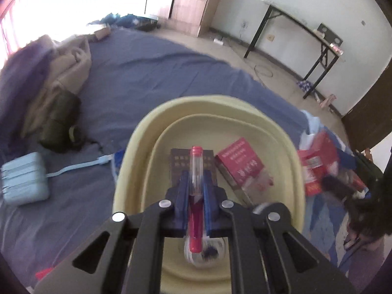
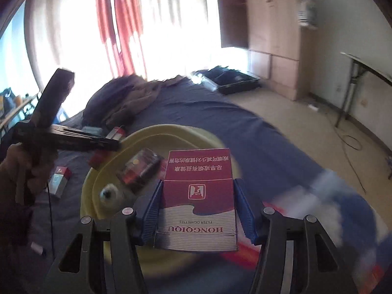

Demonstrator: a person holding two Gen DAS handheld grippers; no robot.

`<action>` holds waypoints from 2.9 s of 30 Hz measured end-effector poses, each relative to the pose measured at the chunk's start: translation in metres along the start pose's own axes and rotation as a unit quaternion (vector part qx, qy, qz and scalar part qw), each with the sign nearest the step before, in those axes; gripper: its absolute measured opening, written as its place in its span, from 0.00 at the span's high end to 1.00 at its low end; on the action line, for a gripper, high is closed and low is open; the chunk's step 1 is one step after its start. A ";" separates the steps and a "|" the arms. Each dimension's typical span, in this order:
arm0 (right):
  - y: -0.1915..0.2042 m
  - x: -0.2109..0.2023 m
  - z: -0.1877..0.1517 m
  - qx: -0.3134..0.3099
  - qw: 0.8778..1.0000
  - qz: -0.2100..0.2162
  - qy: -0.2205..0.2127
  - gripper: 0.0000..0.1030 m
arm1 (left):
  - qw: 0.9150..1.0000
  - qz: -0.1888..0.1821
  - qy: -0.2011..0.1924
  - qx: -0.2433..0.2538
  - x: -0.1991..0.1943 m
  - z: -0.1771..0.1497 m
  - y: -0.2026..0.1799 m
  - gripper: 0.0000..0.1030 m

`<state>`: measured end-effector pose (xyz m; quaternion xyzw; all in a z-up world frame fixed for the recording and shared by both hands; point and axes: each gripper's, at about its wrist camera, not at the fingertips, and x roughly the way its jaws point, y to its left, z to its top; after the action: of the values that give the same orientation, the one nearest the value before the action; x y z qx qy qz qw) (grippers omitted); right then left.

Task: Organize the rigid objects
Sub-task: 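Drop the red tube into the yellow basin with left tool while right tool drops the box, then grasp a black round puck with left tool while right tool grasps red cigarette box, then carry the puck and red box over the yellow basin with both tools and lower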

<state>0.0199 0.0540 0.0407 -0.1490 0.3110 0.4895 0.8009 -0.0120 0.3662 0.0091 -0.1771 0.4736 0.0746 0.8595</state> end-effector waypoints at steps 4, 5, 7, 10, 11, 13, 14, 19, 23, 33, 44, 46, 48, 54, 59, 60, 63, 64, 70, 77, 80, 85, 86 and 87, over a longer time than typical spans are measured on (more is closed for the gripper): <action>0.019 0.063 0.019 -0.024 0.999 0.007 0.048 0.46 | 1.000 0.007 0.015 -0.010 0.020 0.006 0.009 0.89; 0.023 0.072 0.021 -0.030 0.998 0.003 0.054 0.46 | 1.000 0.005 0.016 -0.013 0.023 0.006 0.010 0.89; 0.029 0.090 0.023 -0.041 0.997 0.000 0.070 0.46 | 1.000 -0.001 0.020 -0.013 0.026 0.005 0.010 0.89; 0.030 0.111 0.028 -0.037 0.996 -0.014 0.078 0.46 | 1.000 -0.002 0.018 -0.013 0.029 0.003 0.007 0.89; 0.031 0.115 0.029 -0.037 0.996 -0.018 0.077 0.46 | 1.000 -0.001 0.020 -0.011 0.029 0.004 0.006 0.89; 0.033 0.122 0.033 -0.035 0.997 -0.021 0.072 0.44 | 0.999 -0.015 0.022 -0.021 0.029 0.006 0.008 0.89; 0.035 0.123 0.032 -0.032 0.997 -0.019 0.072 0.36 | 0.999 -0.023 0.025 -0.028 0.029 0.007 0.008 0.88; 0.022 0.071 0.025 0.002 1.000 -0.022 0.007 0.04 | 0.999 -0.039 -0.002 -0.027 0.005 0.008 -0.005 0.29; -0.021 -0.021 -0.004 0.060 0.994 -0.064 -0.062 0.00 | 0.998 -0.053 -0.023 0.003 -0.013 0.004 -0.042 0.11; -0.157 -0.188 -0.147 0.222 0.943 -0.239 -0.072 0.00 | 0.990 -0.077 0.034 0.109 0.024 0.000 -0.198 0.05; -0.155 -0.190 -0.174 0.180 0.958 -0.216 -0.051 0.00 | 0.985 -0.059 0.086 0.139 0.077 -0.006 -0.262 0.05; -0.158 -0.188 -0.166 0.165 0.964 -0.203 -0.048 0.00 | 0.981 -0.085 0.094 0.147 0.077 -0.007 -0.276 0.05; -0.168 -0.183 -0.160 0.145 0.972 -0.180 -0.045 0.00 | 0.978 -0.100 0.095 0.158 0.076 -0.009 -0.294 0.05; -0.191 -0.156 -0.152 0.080 0.979 -0.189 -0.004 0.00 | 0.969 -0.105 0.113 0.193 0.089 -0.024 -0.333 0.05; -0.202 -0.135 -0.149 0.076 0.985 -0.158 0.007 0.00 | 0.967 -0.089 0.122 0.205 0.104 -0.027 -0.345 0.05; -0.204 -0.132 -0.149 0.073 0.985 -0.157 0.011 0.00 | 0.966 -0.089 0.124 0.207 0.107 -0.027 -0.347 0.05; -0.211 -0.122 -0.149 0.079 0.987 -0.140 0.025 0.00 | 0.967 -0.092 0.124 0.205 0.113 -0.025 -0.350 0.05; -0.214 -0.117 -0.148 0.082 0.987 -0.138 0.029 0.00 | 0.966 -0.096 0.121 0.206 0.114 -0.025 -0.350 0.08; -0.211 -0.118 -0.149 0.087 0.989 -0.116 -0.004 0.05 | 0.962 -0.127 0.108 0.217 0.094 -0.025 -0.342 0.34; -0.136 -0.142 -0.116 0.035 0.989 -0.118 -0.082 0.05 | 0.972 -0.148 -0.009 0.182 -0.057 -0.030 -0.223 0.33; -0.092 -0.117 -0.090 -0.004 0.995 -0.073 -0.075 0.05 | 0.989 -0.072 -0.018 0.130 -0.076 -0.037 -0.144 0.33; -0.025 -0.042 -0.050 -0.050 0.998 -0.012 -0.038 0.05 | 0.999 -0.002 -0.009 0.036 -0.057 -0.026 -0.049 0.33; -0.015 -0.030 -0.044 -0.053 0.998 -0.006 -0.030 0.05 | 1.000 -0.001 -0.008 0.026 -0.051 -0.020 -0.039 0.33; -0.008 -0.019 -0.038 -0.052 0.998 0.002 -0.025 0.05 | 1.000 -0.001 -0.006 0.015 -0.045 -0.016 -0.032 0.33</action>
<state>0.0078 0.0166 0.0232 -0.1777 0.2648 0.5103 0.7987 -0.0395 0.3326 0.0462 -0.1639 0.4695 0.0677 0.8649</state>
